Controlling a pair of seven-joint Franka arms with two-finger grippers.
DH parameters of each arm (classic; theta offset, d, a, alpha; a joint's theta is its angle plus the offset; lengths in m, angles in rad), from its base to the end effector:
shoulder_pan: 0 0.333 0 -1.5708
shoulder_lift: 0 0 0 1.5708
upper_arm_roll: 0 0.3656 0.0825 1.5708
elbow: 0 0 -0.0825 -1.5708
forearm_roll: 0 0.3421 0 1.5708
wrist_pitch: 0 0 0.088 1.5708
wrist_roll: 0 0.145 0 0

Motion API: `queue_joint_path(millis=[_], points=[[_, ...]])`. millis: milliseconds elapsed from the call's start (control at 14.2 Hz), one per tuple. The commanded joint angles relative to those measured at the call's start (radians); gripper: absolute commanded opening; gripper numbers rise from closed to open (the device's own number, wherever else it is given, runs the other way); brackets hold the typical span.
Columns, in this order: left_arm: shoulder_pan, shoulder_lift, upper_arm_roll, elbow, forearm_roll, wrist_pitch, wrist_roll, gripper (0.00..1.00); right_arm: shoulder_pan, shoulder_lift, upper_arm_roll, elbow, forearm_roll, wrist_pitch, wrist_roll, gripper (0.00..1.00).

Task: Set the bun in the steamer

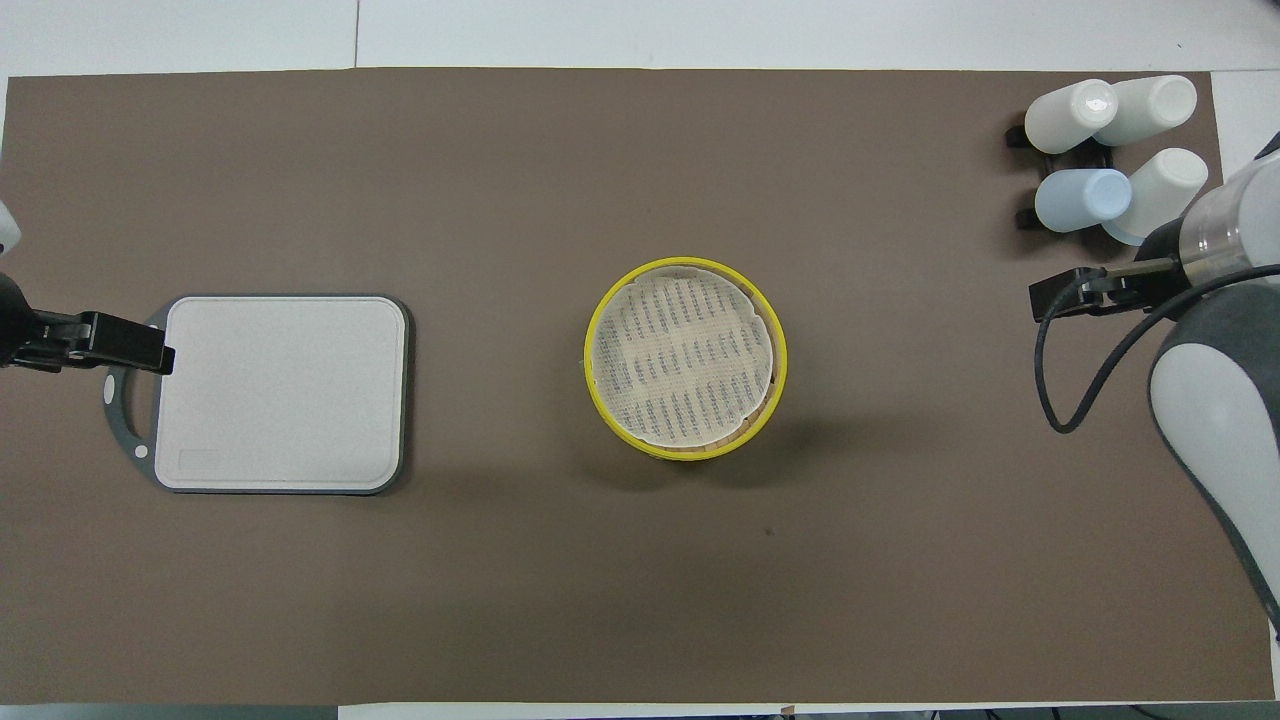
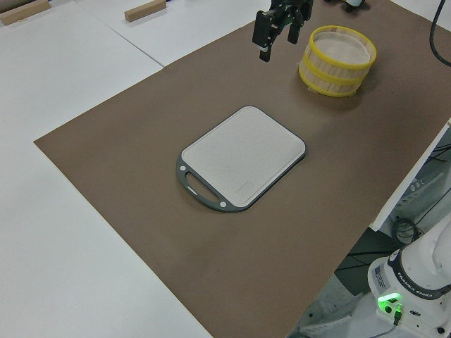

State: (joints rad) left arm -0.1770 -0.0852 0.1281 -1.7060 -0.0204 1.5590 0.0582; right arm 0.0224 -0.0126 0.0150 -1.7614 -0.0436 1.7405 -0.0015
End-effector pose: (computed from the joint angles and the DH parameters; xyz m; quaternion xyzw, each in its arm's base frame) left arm 0.4754 -0.0233 0.6191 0.9979 -0.0537 -0.0312 0.0158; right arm 0.5159 0.0138 0.5746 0.9995 0.0232 -0.0038 0.0216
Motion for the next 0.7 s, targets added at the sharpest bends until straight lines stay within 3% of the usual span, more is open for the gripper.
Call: queue_joint_path(millis=[0, 632], points=[[-0.009, -0.01, 0.001, -0.004, 0.022, 0.01, 0.006, 1.0, -0.05, -0.006, 0.014, -0.001, 0.043, -0.032, -0.032, 1.0], [-0.009, -0.01, 0.001, -0.003, 0.022, 0.01, 0.005, 1.0, -0.07, 0.023, 0.013, 0.072, 0.051, -0.102, -0.034, 1.0]])
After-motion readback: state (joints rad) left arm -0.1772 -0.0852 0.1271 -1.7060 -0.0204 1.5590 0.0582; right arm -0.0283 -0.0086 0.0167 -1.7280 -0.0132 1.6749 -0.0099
